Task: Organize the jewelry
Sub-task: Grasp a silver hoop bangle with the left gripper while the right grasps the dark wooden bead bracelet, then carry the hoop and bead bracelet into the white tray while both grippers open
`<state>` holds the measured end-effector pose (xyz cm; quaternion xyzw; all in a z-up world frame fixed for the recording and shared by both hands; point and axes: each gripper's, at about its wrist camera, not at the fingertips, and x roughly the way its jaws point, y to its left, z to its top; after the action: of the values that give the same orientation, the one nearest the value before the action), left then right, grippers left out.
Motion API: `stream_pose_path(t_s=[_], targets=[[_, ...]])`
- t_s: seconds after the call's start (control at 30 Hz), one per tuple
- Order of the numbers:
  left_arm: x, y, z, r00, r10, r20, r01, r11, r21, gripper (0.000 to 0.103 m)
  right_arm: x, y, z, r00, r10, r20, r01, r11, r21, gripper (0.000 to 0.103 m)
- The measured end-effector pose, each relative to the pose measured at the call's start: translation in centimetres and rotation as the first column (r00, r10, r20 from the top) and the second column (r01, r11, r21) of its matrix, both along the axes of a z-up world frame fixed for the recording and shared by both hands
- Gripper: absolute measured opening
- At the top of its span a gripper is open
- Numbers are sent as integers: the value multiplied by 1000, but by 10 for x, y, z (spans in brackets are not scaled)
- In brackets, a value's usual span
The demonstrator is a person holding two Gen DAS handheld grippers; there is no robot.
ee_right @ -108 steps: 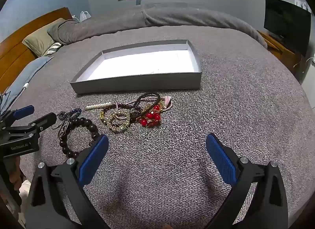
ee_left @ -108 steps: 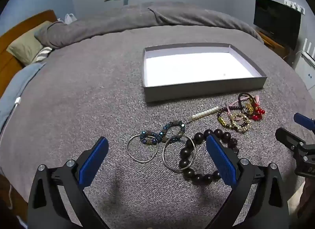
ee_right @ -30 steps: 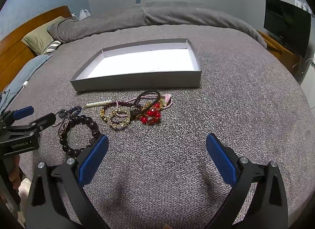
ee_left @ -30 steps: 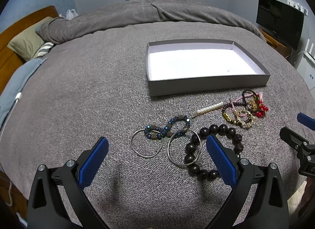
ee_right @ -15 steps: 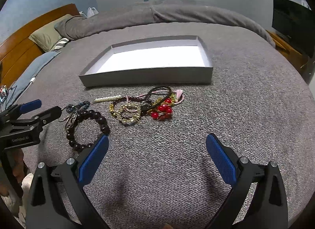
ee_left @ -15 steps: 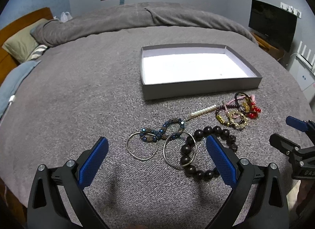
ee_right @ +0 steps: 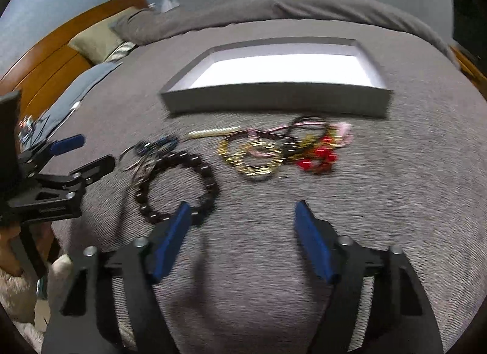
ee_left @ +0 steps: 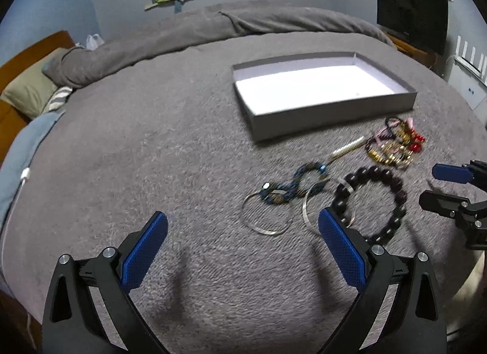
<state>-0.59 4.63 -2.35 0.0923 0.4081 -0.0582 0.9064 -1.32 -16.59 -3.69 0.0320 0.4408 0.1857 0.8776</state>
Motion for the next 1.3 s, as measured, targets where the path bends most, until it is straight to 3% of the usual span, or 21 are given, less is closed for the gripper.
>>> stream_pose_path(t_s=[0.1, 0.23, 0.33, 0.43, 0.53, 0.67, 0.73, 0.97, 1.3], targets=[[2, 9, -4, 1000, 0, -17, 0, 1000, -29, 95, 3, 13, -3, 1000, 30, -10, -30, 1000, 4, 49], [6, 9, -5, 999, -48, -20, 47, 998, -51, 82, 9, 24, -7, 999, 44, -28, -44, 999, 8, 45], [12, 3, -13, 996, -76, -38, 75, 997, -16, 72, 12, 32, -11, 998, 52, -28, -53, 999, -9, 42], [17, 1, -21, 992, -109, -70, 107, 994, -25, 70, 16, 36, -15, 998, 50, -29, -51, 998, -29, 36], [19, -3, -23, 988, -137, -77, 135, 990, -32, 70, 17, 36, -17, 999, 47, -28, -48, 998, -41, 20], [25, -1, -25, 985, -147, -89, 143, 988, -55, 63, 13, 25, -12, 999, 33, -22, -33, 999, -17, 15], [25, -1, -26, 983, -157, -92, 152, 986, -61, 49, 9, 18, -7, 1000, 27, -11, -27, 1000, -12, 15], [17, 0, -17, 983, -166, -75, 159, 984, -86, 48, -5, -5, 17, 998, 14, 54, -14, 1000, -2, 15], [10, 6, 45, 985, -170, 41, 174, 980, -93, 48, 0, -31, 67, 980, -25, 198, 29, 999, -15, 15]])
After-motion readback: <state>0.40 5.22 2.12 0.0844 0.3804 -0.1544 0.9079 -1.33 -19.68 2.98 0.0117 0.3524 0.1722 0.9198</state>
